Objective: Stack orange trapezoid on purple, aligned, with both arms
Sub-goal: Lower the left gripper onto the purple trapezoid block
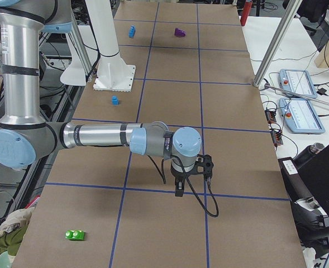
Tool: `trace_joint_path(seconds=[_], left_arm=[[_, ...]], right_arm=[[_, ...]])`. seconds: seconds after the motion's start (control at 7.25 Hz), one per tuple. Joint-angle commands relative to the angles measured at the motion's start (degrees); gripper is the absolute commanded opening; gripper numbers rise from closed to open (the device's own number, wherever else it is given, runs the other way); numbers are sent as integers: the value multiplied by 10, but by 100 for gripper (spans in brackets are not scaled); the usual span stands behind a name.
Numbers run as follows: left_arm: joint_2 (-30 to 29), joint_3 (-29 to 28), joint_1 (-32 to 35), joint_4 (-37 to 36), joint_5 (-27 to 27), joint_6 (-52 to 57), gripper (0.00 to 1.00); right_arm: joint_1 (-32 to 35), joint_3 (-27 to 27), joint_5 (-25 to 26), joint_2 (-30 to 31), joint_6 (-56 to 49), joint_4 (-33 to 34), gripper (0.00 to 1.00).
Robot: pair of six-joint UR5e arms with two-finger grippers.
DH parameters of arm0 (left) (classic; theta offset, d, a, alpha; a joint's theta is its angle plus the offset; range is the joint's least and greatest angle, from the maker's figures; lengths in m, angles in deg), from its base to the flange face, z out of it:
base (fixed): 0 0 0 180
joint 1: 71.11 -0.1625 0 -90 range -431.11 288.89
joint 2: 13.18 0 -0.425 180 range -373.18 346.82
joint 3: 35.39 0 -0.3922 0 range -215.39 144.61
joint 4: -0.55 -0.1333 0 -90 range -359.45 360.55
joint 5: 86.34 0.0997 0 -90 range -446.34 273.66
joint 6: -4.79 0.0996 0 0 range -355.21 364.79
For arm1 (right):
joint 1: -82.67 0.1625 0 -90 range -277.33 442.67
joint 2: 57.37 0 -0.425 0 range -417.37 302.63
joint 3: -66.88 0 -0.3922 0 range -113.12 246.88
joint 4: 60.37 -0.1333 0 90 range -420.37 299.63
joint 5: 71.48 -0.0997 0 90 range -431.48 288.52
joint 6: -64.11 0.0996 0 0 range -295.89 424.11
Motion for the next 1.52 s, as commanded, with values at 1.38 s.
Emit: trace_joint_path(seconds=[1.38], left_arm=[[4, -109, -344, 385, 120, -498, 100]], right_arm=[[-3, 16, -29, -14, 2, -76, 100]])
